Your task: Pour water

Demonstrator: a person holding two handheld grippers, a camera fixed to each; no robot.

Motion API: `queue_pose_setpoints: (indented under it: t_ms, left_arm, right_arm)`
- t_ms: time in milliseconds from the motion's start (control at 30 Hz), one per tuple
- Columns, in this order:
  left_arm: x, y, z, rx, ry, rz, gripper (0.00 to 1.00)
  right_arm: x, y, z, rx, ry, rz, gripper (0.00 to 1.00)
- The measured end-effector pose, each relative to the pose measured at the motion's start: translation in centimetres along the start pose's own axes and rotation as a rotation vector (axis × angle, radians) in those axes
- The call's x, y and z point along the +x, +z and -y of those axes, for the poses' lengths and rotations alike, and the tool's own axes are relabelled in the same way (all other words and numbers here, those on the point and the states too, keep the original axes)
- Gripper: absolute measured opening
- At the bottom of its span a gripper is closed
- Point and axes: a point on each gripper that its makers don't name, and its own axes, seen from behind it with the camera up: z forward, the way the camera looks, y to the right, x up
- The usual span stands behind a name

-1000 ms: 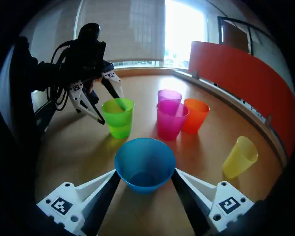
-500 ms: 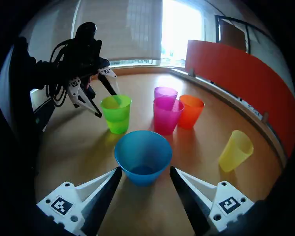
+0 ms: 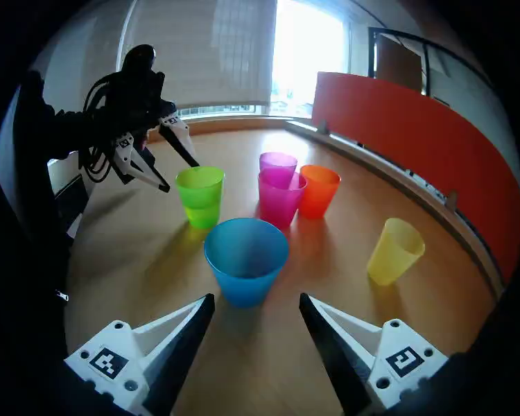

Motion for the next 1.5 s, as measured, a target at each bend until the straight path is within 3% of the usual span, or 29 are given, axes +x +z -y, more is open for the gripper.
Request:
queue_pose_setpoints:
  t_ms: [500, 933, 1500]
  left_arm:
    - [-0.4, -2.5, 1.7, 0.097, -0.043, -0.022, 0.84]
    - [-0.5, -4.2, 6.2, 0.284, -0.115, -0.061, 0.84]
    - [-0.1, -7.9, 10.8, 0.52, -0.284, -0.186, 0.84]
  right_arm:
    - [-0.6, -2.2, -1.0, -0.081, 0.054, -0.001, 0.95]
    - [-0.4, -3.8, -2.7, -0.207, 0.121, -0.019, 0.95]
    - [1.2, -8.2, -6.0, -0.423, 0.227, -0.074, 0.95]
